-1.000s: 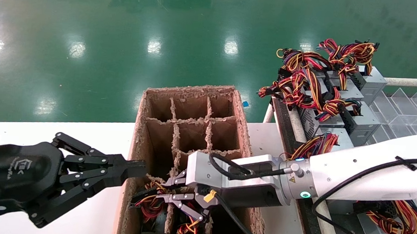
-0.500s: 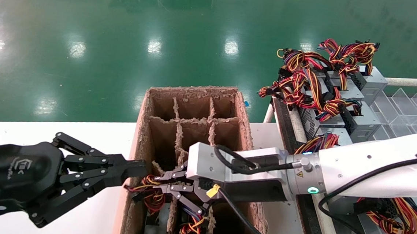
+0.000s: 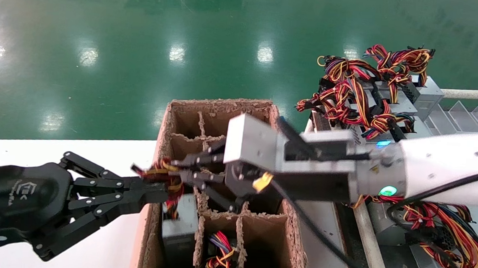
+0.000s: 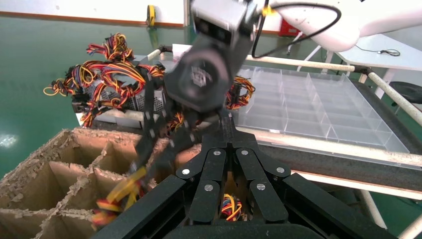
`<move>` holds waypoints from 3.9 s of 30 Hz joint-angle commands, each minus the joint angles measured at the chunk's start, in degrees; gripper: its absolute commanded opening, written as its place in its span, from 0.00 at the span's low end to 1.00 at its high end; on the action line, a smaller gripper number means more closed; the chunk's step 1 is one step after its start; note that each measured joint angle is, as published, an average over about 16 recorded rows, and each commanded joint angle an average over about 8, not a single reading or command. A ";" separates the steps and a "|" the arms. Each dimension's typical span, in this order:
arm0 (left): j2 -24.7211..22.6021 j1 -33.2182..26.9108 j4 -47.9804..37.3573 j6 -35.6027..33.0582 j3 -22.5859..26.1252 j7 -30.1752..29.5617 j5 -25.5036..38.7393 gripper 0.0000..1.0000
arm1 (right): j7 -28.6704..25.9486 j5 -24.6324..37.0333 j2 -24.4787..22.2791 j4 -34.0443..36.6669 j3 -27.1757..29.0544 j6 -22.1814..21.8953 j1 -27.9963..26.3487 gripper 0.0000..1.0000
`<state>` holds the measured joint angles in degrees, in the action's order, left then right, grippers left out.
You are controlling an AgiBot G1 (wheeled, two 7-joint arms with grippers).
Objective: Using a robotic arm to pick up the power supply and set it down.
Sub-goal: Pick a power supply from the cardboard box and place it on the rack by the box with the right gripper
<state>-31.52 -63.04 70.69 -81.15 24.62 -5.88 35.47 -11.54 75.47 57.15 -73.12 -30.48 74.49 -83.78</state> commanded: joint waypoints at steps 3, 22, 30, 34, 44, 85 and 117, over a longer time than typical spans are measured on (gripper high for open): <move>0.00 0.00 0.00 0.00 0.00 0.00 0.00 0.00 | -0.50 -0.73 -0.76 -1.18 1.33 -0.56 -1.77 0.00; 0.00 0.00 0.00 0.00 0.00 0.00 0.00 0.00 | 3.54 1.03 -2.17 3.14 4.16 2.74 -18.61 0.00; 0.00 0.00 0.00 0.00 0.00 0.00 0.00 0.00 | 5.98 4.48 -4.94 6.27 4.44 5.32 -26.82 0.00; 0.00 0.00 0.00 0.00 0.00 0.00 0.00 0.00 | 6.85 6.97 -6.56 7.70 4.05 6.94 -30.87 0.00; 0.00 0.00 0.00 0.00 0.00 0.00 0.00 0.00 | 7.35 13.19 -13.07 9.58 3.48 10.83 -38.92 0.00; 0.00 0.00 0.00 0.00 0.00 0.00 0.00 0.00 | 18.79 23.47 -21.54 44.99 4.47 -4.58 -33.15 0.00; 0.00 0.00 0.00 0.00 0.00 0.00 0.00 0.00 | 31.25 24.60 -16.34 58.73 4.38 -17.02 -32.70 0.00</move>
<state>-31.52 -63.04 70.69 -81.15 24.62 -5.88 35.47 19.58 100.27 40.97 -14.67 -26.25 57.39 -116.32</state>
